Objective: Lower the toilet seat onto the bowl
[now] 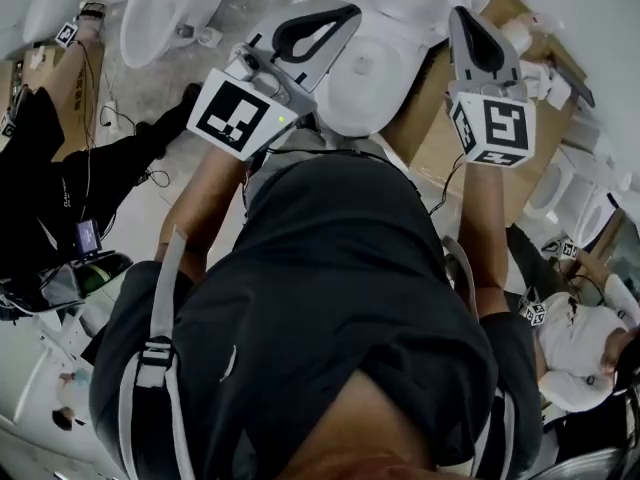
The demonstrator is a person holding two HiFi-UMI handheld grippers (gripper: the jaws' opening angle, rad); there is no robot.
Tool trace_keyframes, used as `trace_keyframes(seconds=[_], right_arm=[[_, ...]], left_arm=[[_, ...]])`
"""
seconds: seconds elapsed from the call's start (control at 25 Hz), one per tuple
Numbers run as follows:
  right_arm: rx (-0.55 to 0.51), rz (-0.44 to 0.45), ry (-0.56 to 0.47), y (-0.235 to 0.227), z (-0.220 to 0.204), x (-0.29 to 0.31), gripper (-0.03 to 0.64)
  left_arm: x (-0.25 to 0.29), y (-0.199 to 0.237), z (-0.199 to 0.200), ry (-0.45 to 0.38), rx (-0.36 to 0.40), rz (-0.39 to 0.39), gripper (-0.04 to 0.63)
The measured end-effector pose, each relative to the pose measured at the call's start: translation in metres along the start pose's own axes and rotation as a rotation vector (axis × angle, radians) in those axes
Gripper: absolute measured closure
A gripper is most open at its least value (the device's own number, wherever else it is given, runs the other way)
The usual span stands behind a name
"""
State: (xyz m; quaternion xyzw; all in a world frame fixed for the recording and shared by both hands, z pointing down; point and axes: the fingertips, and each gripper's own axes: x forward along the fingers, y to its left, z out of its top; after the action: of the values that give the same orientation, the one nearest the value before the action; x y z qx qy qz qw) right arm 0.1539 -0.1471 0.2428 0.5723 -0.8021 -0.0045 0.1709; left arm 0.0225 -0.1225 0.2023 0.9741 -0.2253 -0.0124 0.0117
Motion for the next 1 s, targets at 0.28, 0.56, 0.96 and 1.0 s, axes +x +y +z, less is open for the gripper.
trace_keyframes(seconds=[0.28, 0.56, 0.96, 1.0], right_arm=[[-0.076, 0.079, 0.110, -0.037, -0.047, 0.075, 0.610], [-0.158, 0.129, 0.249, -0.064, -0.104, 0.142, 0.602], [-0.279, 0.176, 0.485, -0.089, -0.200, 0.204, 0.446], [-0.280, 0.182, 0.505, -0.091, -0.209, 0.207, 0.446]], left_arm=[[-0.006, 0.045, -0.015, 0.020, -0.050, 0.125, 0.592], [-0.021, 0.070, -0.026, 0.031, -0.071, 0.223, 0.592], [-0.021, 0.074, -0.042, 0.075, -0.107, 0.262, 0.592], [-0.020, 0.073, -0.043, 0.079, -0.109, 0.261, 0.592]])
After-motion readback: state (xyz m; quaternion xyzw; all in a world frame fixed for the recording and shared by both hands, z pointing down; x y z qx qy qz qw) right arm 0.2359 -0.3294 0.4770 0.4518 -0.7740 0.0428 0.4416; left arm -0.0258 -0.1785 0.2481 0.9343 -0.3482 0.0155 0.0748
